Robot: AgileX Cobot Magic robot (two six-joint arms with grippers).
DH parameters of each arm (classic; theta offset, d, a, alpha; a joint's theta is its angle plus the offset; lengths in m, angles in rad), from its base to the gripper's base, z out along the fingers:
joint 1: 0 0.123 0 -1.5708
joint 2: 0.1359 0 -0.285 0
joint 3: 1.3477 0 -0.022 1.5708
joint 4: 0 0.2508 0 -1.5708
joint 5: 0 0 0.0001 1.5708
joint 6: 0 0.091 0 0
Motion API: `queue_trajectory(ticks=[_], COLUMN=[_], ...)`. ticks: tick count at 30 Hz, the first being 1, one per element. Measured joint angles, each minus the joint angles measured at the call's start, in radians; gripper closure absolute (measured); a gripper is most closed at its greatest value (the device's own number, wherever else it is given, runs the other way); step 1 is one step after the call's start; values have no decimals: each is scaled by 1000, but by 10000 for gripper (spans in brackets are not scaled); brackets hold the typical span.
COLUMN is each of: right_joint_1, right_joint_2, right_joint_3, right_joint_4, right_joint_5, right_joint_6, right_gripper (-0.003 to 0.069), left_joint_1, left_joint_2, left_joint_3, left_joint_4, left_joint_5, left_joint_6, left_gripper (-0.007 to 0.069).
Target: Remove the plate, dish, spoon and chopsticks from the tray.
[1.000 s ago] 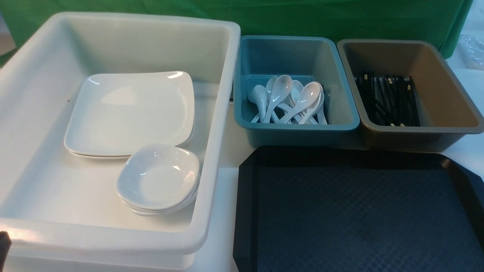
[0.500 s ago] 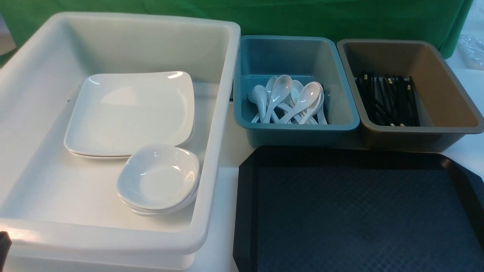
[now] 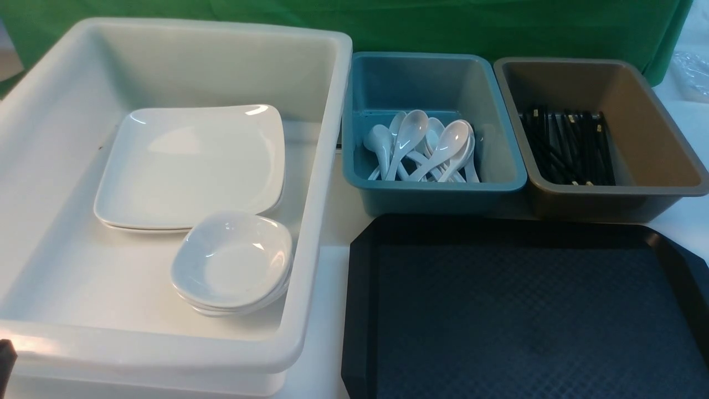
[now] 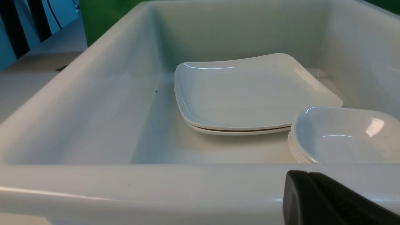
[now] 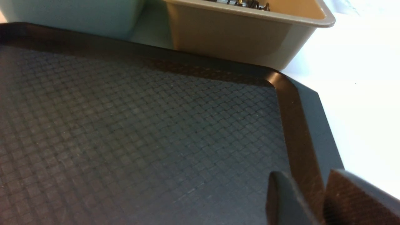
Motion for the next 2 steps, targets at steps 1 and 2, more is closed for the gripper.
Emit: queue_trajectory(ticks=[1, 2], right_joint_1=[0, 0], right_joint_2=[0, 0], right_joint_3=[0, 0], right_joint_4=[0, 0], right_joint_5=[0, 0], right_joint_6=[0, 0], right_gripper=[422, 422], left_joint_1=[0, 0], left_joint_2=[0, 0], left_joint_3=[0, 0], left_joint_4=[0, 0], left_joint_5=[0, 0], left_joint_6=[0, 0], left_gripper=[621, 621])
